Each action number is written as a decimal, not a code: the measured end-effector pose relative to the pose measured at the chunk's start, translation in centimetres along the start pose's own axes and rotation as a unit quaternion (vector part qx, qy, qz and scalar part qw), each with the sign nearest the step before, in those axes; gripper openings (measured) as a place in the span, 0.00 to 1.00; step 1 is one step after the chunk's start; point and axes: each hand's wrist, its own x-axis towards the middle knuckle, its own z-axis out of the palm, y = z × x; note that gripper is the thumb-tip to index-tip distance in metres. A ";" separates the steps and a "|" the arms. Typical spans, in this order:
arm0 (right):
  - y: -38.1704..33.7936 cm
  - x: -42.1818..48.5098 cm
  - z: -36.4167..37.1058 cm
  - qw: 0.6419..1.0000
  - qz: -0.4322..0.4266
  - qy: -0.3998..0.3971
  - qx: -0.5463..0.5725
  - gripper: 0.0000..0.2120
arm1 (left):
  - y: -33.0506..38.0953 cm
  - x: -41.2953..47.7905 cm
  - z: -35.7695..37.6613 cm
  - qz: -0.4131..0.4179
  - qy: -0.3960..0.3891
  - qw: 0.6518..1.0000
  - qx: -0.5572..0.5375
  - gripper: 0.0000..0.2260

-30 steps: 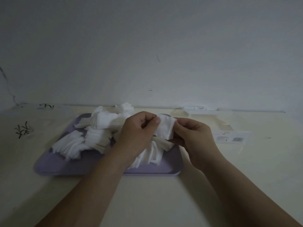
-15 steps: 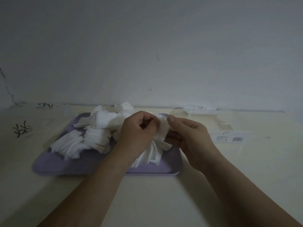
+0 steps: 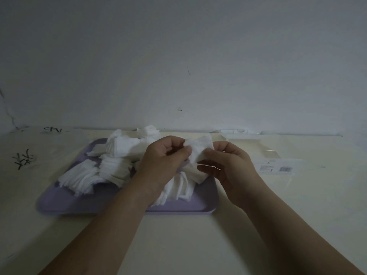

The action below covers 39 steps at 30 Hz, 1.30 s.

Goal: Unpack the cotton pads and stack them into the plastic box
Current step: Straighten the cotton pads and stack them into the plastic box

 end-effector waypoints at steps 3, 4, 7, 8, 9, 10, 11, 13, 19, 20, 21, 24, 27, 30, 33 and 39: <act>-0.3 0.1 -0.3 0.999 -0.011 -0.013 -0.039 0.08 | -0.3 0.2 -0.3 0.010 -0.006 1.000 0.023 0.03; -0.3 0.1 -0.4 0.998 -0.017 -0.023 -0.058 0.10 | -0.4 0.2 -0.3 0.018 -0.014 0.999 0.040 0.03; 0.0 0.2 -0.5 0.995 -0.022 -0.024 -0.098 0.08 | -0.5 0.1 -0.3 0.040 -0.028 0.996 0.070 0.05; 0.2 0.2 -0.5 0.995 -0.023 -0.008 -0.099 0.07 | -0.5 0.1 -0.4 0.052 -0.028 0.994 0.095 0.07; 0.4 0.2 -0.6 0.995 -0.024 0.011 -0.095 0.06 | -0.6 0.2 -0.5 0.071 -0.030 0.988 0.136 0.10; 0.5 0.3 -0.6 0.995 -0.023 0.027 -0.089 0.06 | -0.7 0.2 -0.6 0.090 -0.039 0.977 0.187 0.13; 0.6 0.3 -0.6 0.996 -0.020 0.035 -0.083 0.06 | -0.8 0.3 -0.8 0.102 -0.054 0.966 0.233 0.17; 0.6 0.4 -0.7 0.996 -0.013 0.039 -0.081 0.07 | -0.8 0.3 -1.2 0.088 -0.088 0.950 0.287 0.21; 0.9 0.5 -0.6 0.997 0.005 0.033 -0.072 0.09 | -1.4 0.2 -1.2 0.129 -0.063 0.908 0.394 0.08; 0.9 0.5 -0.6 0.997 0.006 0.032 -0.071 0.09 | -1.3 0.3 -1.0 0.129 -0.039 0.919 0.370 0.07; 0.9 0.5 -0.6 0.997 0.008 0.027 -0.070 0.08 | -1.2 0.4 -0.8 0.117 -0.023 0.936 0.330 0.08; 0.7 0.4 -0.5 0.997 0.007 -0.009 -0.082 0.08 | -0.5 0.2 -0.3 0.076 -0.010 0.968 0.238 0.09; 0.4 0.1 -0.1 0.995 -0.004 -0.035 -0.096 0.05 | 0.3 -0.2 -0.1 0.067 0.006 0.984 0.166 0.09; 0.3 -0.2 0.0 0.991 -0.024 -0.052 -0.124 0.06 | 0.8 -0.4 -0.1 0.040 0.013 0.994 0.096 0.06; 0.2 -0.4 0.1 0.989 -0.035 -0.073 -0.122 0.04 | 0.9 -0.5 -0.2 0.042 0.001 0.995 0.086 0.03; 0.2 -0.7 0.5 0.995 -0.004 -0.042 -0.092 0.15 | 1.1 -0.7 -0.1 0.037 -0.035 0.996 0.074 0.03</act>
